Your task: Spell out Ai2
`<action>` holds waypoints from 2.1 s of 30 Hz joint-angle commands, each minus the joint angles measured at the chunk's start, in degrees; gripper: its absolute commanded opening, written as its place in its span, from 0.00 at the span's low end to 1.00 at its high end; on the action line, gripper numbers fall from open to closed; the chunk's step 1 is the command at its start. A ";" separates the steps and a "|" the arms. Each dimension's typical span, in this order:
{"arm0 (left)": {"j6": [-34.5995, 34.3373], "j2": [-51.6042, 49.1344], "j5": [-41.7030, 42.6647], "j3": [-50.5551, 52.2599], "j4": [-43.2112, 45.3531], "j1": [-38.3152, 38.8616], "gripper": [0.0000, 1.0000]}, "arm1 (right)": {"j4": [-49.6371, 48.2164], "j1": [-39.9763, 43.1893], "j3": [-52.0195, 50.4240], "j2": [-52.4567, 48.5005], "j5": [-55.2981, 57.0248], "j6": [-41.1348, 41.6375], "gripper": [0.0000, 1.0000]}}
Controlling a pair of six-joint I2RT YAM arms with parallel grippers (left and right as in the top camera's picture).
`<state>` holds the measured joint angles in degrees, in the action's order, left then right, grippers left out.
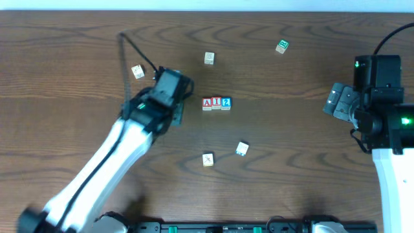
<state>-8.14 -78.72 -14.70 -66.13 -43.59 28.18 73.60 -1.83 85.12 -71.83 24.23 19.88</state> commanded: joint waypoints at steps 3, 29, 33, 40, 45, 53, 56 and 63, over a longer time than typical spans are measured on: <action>9.55 11.08 2.71 -1.29 -2.01 -0.31 0.95 | 0.00 0.35 -0.17 -0.07 0.83 -0.66 0.99; 9.68 21.81 -4.33 -1.16 0.07 -0.31 0.95 | 0.13 -1.27 -0.20 0.39 0.37 -0.66 0.99; 9.66 23.89 -3.45 -0.87 -1.44 -0.46 0.95 | 0.13 -1.60 -0.20 4.81 0.37 -0.66 0.99; 9.66 36.57 -3.48 -0.90 -5.05 -3.48 0.95 | 0.13 -3.19 -0.20 17.18 0.37 -0.66 0.99; 9.66 46.86 -3.48 -0.87 -5.92 -4.59 0.96 | 0.15 -3.19 -0.20 28.50 0.37 -0.66 0.99; 9.66 59.45 -3.50 -0.39 -5.92 -7.80 0.96 | 0.72 -2.84 -0.22 41.59 0.39 -0.66 0.99; 9.66 64.06 -3.50 1.11 -5.92 -10.93 0.95 | 1.60 -2.86 -1.07 43.80 0.39 -0.66 0.99; 9.66 74.47 -3.48 11.93 -5.92 -15.39 0.95 | 2.29 -2.99 -11.15 46.07 0.37 -0.66 0.99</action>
<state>1.32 -5.43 -18.02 -57.71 -49.47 13.74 75.61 -4.43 76.95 -26.11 24.23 19.88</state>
